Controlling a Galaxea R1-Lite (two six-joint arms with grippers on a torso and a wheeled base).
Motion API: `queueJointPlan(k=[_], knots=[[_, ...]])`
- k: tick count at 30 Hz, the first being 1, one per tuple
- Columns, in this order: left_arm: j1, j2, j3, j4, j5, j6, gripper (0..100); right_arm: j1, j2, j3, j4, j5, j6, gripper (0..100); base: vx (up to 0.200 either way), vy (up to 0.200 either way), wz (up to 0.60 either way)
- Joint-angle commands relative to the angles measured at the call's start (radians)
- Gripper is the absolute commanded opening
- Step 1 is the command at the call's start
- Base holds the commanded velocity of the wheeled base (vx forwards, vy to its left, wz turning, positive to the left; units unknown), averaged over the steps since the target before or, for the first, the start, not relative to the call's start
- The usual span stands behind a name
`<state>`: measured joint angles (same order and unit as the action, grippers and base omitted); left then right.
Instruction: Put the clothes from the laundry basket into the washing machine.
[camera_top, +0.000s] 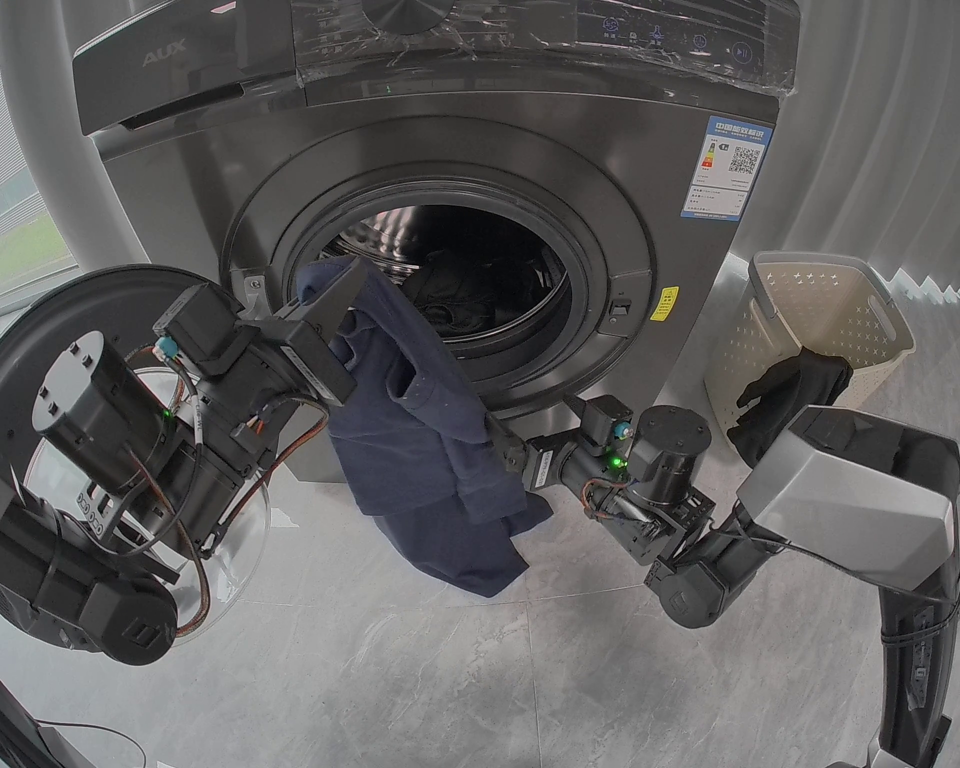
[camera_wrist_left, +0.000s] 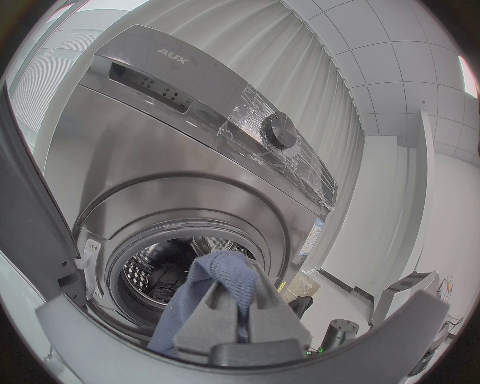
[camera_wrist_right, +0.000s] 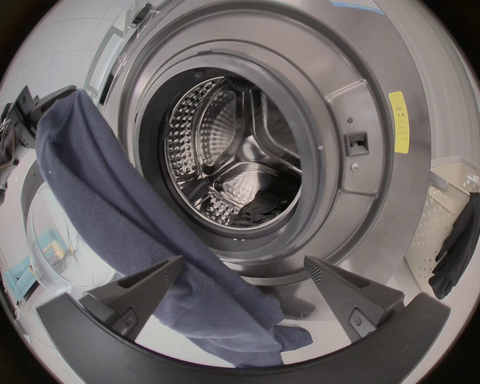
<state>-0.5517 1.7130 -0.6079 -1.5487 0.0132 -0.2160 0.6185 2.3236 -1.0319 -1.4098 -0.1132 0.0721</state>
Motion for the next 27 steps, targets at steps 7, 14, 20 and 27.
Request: queueJointPlan(k=[7, 14, 20, 27], knots=[[0.007, 0.013, -0.006, -0.001, 0.004, 0.0, 0, 0.056, -0.092, 0.219, -0.034, 0.0, 0.005, 100, 0.0, 0.0, 0.0], [0.007, 0.014, -0.007, -0.001, 0.01, 0.0, 0, 0.124, -0.167, 0.317, -0.035, 0.027, 0.005, 100, 0.0, 0.0, 0.0], [0.007, 0.014, -0.007, -0.001, 0.01, 0.0, 0, 0.17, -0.115, 0.245, -0.054, 0.046, 0.006, 100, 0.0, 0.0, 0.0], [0.007, 0.008, -0.009, -0.001, 0.008, -0.002, 0, 0.156, -0.003, 0.066, -0.026, 0.053, 0.006, 100, 0.0, 0.0, 0.0]])
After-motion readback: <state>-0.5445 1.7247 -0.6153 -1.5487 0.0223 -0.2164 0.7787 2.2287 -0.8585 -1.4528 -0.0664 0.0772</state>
